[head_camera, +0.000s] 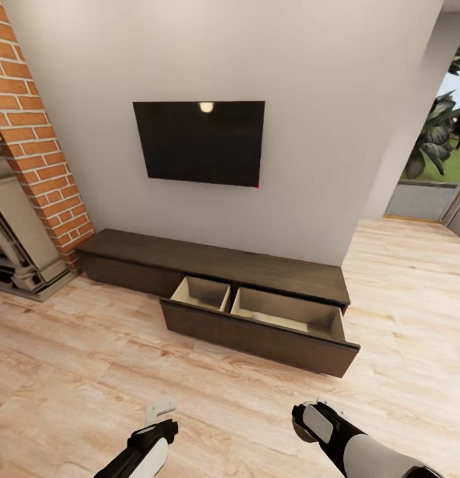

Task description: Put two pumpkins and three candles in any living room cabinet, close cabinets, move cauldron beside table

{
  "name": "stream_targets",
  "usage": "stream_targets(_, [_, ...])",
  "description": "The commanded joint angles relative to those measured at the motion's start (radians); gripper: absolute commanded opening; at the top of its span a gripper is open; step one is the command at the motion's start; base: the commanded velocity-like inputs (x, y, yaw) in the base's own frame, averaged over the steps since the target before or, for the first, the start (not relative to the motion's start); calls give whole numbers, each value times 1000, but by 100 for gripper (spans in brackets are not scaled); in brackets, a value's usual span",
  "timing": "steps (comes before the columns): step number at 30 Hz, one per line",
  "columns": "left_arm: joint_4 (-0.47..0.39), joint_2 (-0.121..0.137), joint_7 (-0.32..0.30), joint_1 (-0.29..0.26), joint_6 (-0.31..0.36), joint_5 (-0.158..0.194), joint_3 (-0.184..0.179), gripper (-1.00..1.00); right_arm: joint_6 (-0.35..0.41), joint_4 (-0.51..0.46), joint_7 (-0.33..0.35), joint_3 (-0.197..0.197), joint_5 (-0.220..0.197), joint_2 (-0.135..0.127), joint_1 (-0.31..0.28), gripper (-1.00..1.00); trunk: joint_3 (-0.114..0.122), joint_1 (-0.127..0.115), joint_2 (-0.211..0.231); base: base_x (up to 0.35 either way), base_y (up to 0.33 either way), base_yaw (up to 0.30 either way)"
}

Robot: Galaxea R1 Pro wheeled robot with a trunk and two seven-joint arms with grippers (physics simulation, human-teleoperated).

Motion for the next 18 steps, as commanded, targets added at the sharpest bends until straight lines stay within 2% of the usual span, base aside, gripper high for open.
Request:
stream_targets(1, [-2,1,8,-1,4,4,-6,100,6,-2,-7,7,-2,-1,-1,-100,-1,0,-1,0,-32,4])
stream_targets(9, [-2,2,8,-1,4,4,-6,100,6,-2,-7,7,-2,-1,-1,-100,-1,0,-1,0,-105,1])
stream_targets(18, [-2,3,8,-1,4,4,-6,100,6,-2,-7,7,-2,-1,-1,-100,-1,0,-1,0,-17,0])
